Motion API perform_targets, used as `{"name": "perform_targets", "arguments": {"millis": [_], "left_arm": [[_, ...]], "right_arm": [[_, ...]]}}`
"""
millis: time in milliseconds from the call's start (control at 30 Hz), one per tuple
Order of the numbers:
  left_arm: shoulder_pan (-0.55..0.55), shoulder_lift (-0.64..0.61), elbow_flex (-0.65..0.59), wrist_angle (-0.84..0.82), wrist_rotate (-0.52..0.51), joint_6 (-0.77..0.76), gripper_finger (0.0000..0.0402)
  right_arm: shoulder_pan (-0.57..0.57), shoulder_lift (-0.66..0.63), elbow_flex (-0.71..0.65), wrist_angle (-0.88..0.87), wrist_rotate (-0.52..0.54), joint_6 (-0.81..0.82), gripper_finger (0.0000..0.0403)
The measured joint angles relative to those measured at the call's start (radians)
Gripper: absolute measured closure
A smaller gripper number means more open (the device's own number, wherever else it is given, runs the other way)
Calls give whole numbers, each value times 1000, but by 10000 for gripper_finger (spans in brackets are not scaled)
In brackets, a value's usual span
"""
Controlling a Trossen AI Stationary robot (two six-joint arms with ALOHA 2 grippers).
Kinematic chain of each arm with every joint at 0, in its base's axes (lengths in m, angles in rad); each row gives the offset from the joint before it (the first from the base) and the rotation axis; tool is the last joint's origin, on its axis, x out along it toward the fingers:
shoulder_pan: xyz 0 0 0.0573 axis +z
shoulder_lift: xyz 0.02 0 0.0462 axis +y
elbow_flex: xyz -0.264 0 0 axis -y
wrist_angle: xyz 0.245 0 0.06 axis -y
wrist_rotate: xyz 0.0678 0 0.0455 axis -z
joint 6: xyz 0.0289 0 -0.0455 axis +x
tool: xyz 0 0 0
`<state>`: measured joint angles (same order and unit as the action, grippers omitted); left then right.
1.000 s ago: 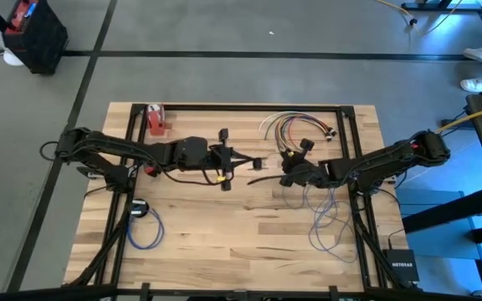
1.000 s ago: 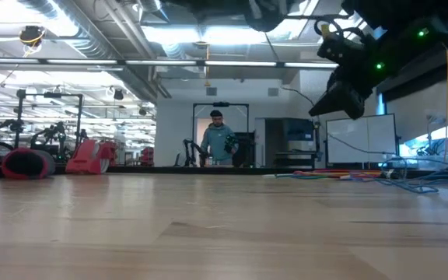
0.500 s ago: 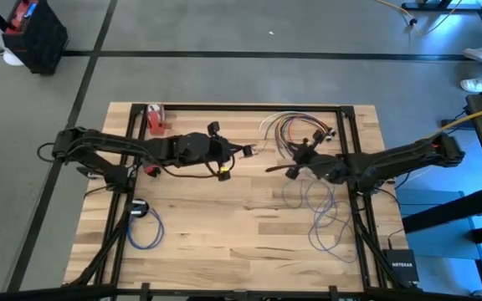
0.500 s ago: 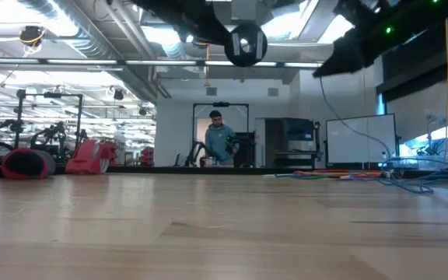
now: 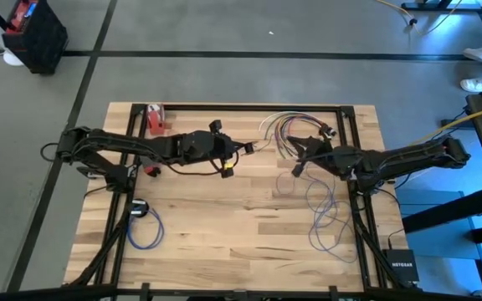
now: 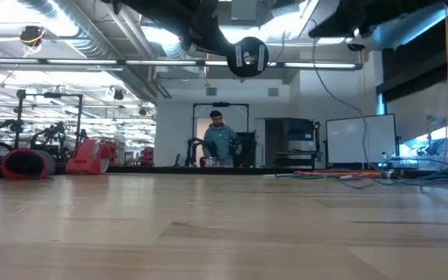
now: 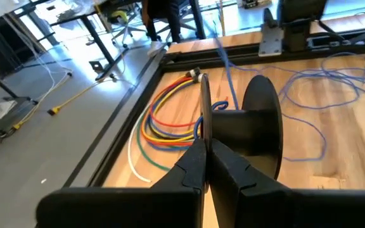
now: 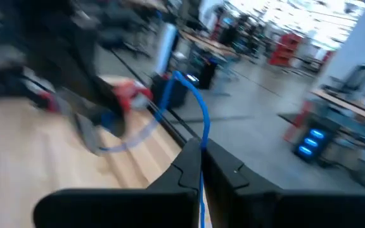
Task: Coil cords
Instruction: Coil the blue cable wire on the black spool
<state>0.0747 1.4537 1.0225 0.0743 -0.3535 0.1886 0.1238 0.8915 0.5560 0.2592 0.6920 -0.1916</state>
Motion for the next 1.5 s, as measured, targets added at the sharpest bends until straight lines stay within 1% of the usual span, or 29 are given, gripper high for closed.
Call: {"name": "perform_targets", "arguments": {"millis": [67, 200, 233, 400, 633, 900, 1133, 1300, 1500], "left_arm": [[9, 13, 0, 16, -1, -1, 396], [23, 54, 0, 118, -1, 8, 396], [25, 61, 0, 148, 0, 13, 396], [25, 75, 0, 194, -1, 25, 396], [30, 80, 0, 230, 0, 11, 396], [45, 80, 0, 260, -1, -44, 396], [45, 80, 0, 286, 0, -62, 396], [44, 80, 0, 287, 7, -78, 396], [32, 80, 0, 350, 39, -98, 396]], "right_arm": [[0, 11, 0, 71, -46, 0, 391], [0, 70, 1, 201, -133, 0, 391], [0, 87, 1, 219, -139, 0, 391], [-15, 171, 1, 277, -148, 2, 391], [-35, 260, 48, 263, -172, 27, 391], [-33, 350, 95, 263, -293, 91, 391], [-33, 439, 123, 269, -293, 93, 391], [-55, 456, 123, 270, -284, 91, 391], [-61, 475, 123, 271, -284, 103, 391]]}}
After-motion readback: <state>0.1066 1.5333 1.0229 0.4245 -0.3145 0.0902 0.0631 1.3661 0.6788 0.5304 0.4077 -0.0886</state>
